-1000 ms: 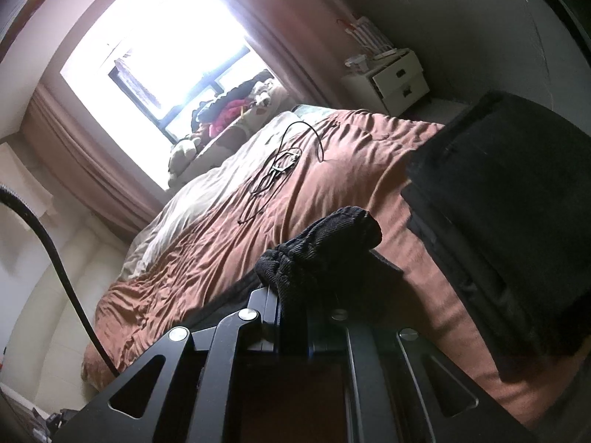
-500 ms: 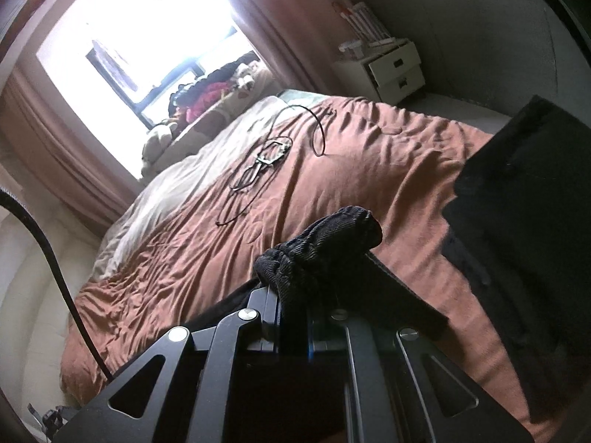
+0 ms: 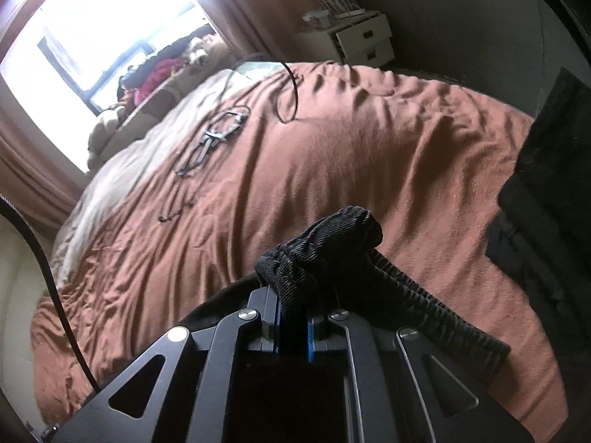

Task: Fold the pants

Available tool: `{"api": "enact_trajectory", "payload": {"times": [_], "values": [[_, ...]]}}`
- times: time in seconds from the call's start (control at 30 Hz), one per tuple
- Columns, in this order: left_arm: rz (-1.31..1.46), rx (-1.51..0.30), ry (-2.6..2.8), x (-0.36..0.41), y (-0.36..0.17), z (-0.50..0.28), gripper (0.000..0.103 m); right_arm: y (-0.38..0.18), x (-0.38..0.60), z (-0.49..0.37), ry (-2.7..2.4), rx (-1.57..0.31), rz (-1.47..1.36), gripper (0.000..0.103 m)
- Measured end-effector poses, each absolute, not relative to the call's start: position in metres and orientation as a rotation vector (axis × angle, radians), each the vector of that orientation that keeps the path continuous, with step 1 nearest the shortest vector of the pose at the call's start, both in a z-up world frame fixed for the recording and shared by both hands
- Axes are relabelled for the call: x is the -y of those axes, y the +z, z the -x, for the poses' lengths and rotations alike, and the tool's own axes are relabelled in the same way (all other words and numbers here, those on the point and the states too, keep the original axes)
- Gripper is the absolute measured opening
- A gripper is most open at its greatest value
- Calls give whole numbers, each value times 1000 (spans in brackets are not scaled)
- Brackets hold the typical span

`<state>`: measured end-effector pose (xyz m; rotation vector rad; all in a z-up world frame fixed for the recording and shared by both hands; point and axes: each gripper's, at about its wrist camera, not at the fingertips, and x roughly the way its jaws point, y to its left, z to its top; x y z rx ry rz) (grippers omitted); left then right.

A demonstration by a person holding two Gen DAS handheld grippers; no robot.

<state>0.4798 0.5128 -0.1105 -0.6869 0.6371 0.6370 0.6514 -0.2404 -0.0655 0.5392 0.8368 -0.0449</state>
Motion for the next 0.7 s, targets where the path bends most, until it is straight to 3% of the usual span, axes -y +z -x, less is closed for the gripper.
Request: {"api": "enact_trajectory", "payload": {"times": [0.5, 0.6, 0.67, 0.7], "values": [[668, -803, 675, -537, -174, -546, 3, -103, 213, -707, -59, -911, -471, 7], [652, -832, 661, -531, -175, -549, 11, -101, 213, -710, -38, -916, -443, 11], [662, -827, 600, -525, -172, -549, 37, -95, 215, -704, 10, -899, -441, 16], [665, -827, 568, -521, -169, -549, 45, -94, 217, -699, 27, -895, -442, 24]]}}
